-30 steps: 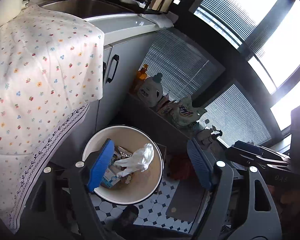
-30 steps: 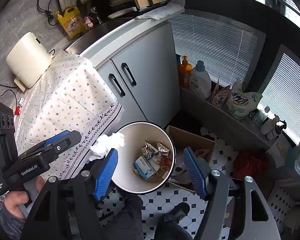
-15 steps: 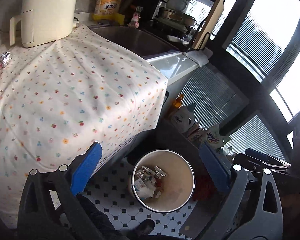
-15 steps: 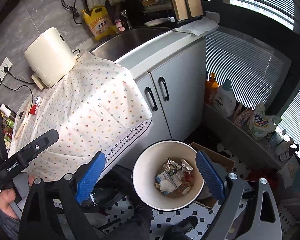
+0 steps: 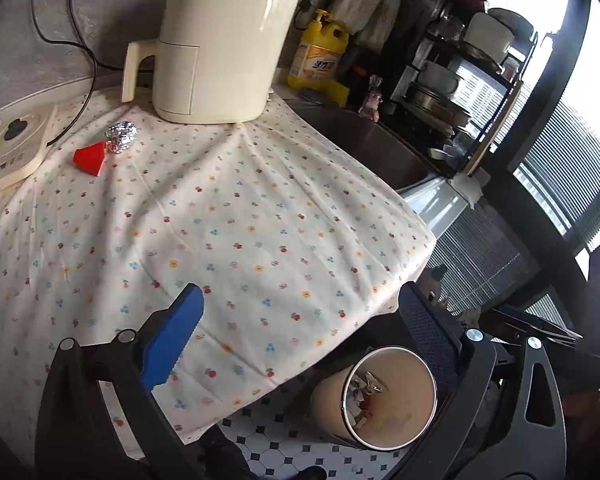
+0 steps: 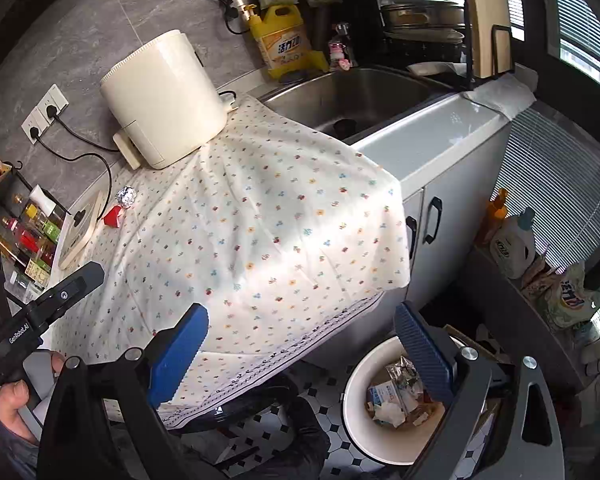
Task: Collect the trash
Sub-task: 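Move both tools back over the cloth toward the red carton and foil ball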
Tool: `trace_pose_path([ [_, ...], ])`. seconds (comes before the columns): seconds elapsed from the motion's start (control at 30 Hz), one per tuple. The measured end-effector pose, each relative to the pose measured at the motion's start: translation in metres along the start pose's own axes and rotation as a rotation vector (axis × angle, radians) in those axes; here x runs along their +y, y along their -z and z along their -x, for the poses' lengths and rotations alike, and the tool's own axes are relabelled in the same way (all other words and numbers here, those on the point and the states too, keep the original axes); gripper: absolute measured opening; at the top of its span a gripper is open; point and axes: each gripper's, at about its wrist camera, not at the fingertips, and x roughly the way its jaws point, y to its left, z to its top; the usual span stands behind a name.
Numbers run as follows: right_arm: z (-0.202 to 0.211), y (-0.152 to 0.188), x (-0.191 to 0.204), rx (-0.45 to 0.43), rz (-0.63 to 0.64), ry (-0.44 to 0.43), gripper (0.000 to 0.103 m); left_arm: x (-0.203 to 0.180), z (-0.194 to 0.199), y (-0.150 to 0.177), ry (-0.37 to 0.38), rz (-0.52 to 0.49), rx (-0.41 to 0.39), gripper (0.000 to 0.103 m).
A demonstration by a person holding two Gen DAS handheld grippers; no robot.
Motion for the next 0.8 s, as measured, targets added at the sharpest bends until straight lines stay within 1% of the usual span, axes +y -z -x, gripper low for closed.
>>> trace_pose_path([
  [0.17, -0.027, -0.017, 0.043, 0.010, 0.058, -0.040, 0.095, 0.046, 0.011, -0.012, -0.058, 0.056, -0.032, 0.097],
  [0.43, -0.072, -0.044, 0.113, 0.028, 0.121, -0.094, 0.095, 0.118, 0.021, -0.036, -0.148, 0.125, -0.086, 0.097],
  [0.6, -0.094, -0.060, 0.151, 0.029, 0.173, -0.111, 0.095, 0.159, 0.018, -0.052, -0.173, 0.173, -0.113, 0.097],
  [0.7, -0.105, -0.067, 0.169, 0.026, 0.190, -0.116, 0.095, 0.176, 0.015, -0.061, -0.186, 0.186, -0.132, 0.097],
  [0.8, -0.114, -0.074, 0.181, 0.024, 0.192, -0.114, 0.095, 0.193, 0.007, -0.072, -0.193, 0.191, -0.127, 0.097],
])
